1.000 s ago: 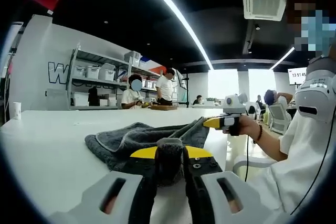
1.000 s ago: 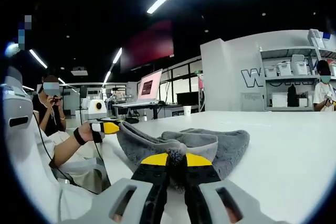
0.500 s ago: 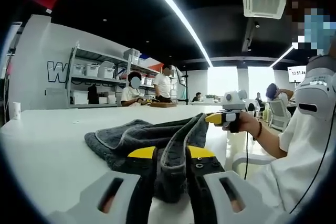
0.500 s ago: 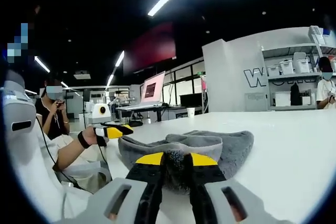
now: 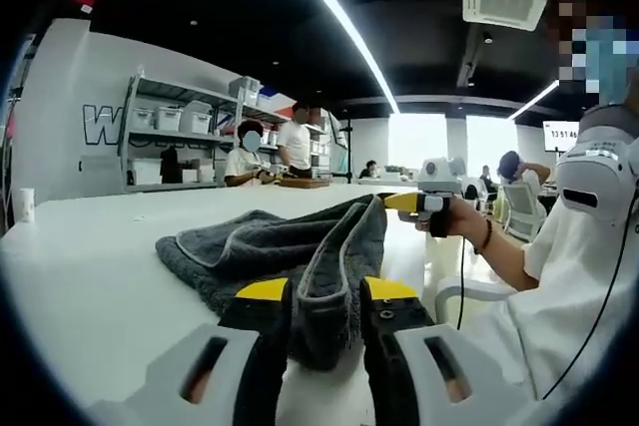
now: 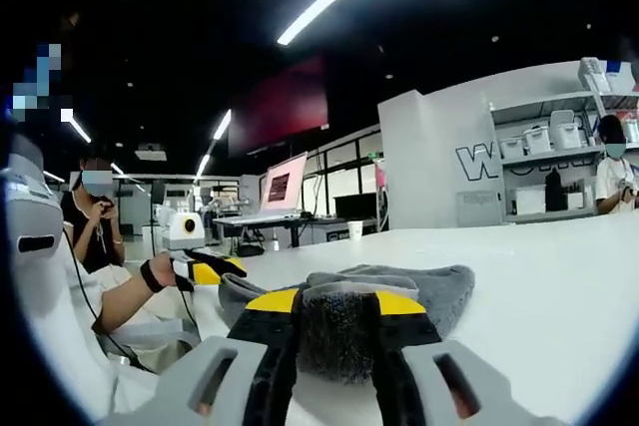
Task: Open the folded towel by lifting each exposed corner and separating the folded layers until the towel lies flat within the target outline without major curled edges
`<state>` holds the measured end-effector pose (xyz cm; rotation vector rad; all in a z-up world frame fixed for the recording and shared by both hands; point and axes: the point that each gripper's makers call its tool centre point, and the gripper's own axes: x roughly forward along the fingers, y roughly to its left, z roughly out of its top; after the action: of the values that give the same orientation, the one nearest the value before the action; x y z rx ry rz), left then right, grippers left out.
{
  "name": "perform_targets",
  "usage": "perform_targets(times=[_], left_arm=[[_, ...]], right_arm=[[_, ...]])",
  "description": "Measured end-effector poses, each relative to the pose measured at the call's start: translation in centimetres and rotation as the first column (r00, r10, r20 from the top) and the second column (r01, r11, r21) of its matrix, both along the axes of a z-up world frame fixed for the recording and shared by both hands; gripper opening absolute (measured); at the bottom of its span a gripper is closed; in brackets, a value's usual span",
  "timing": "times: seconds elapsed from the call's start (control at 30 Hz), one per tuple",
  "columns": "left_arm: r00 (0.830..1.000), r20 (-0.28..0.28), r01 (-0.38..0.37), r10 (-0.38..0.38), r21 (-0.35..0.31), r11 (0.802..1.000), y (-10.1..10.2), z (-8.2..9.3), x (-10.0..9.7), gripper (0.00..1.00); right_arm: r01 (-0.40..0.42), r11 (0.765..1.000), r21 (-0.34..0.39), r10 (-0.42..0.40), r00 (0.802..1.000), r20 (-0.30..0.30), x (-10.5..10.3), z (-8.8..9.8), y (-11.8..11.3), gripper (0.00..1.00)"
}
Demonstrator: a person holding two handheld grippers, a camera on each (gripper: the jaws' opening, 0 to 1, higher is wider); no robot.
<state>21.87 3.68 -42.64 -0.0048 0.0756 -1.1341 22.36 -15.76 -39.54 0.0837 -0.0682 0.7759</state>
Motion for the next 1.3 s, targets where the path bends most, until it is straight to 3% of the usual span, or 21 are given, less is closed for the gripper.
perform_targets(times=[0.23,0.4,0.77,1.3], left_arm=[[1.000,0.000,-0.004,0.004,0.018,1.000,0.0,-0.3,0.1,0.19],[1.000,-0.010,-0.004,0.005,0.037,0.999,0.0,-0.5,0.0,0.23],[1.000,-0.021,-0.012,0.013,0.047,0.999,0.2,-0.8,0.2,0.14],[0.997,0.008,0.074,-0.074,0.026,0.997,0.0,0.3,-1.5,0.09]], right_arm=[[0.018,1.000,0.008,-0.018,1.000,0.006,0.4,0.2,0.0,0.27],[0.010,1.000,-0.006,-0.010,1.000,0.012,0.4,0.0,0.6,0.25],[0.002,1.000,-0.003,-0.002,1.000,0.023,0.3,0.1,0.5,0.03],[-0.032,0.999,0.022,0.032,0.999,-0.025,-1.3,-0.5,-0.2,0.00]])
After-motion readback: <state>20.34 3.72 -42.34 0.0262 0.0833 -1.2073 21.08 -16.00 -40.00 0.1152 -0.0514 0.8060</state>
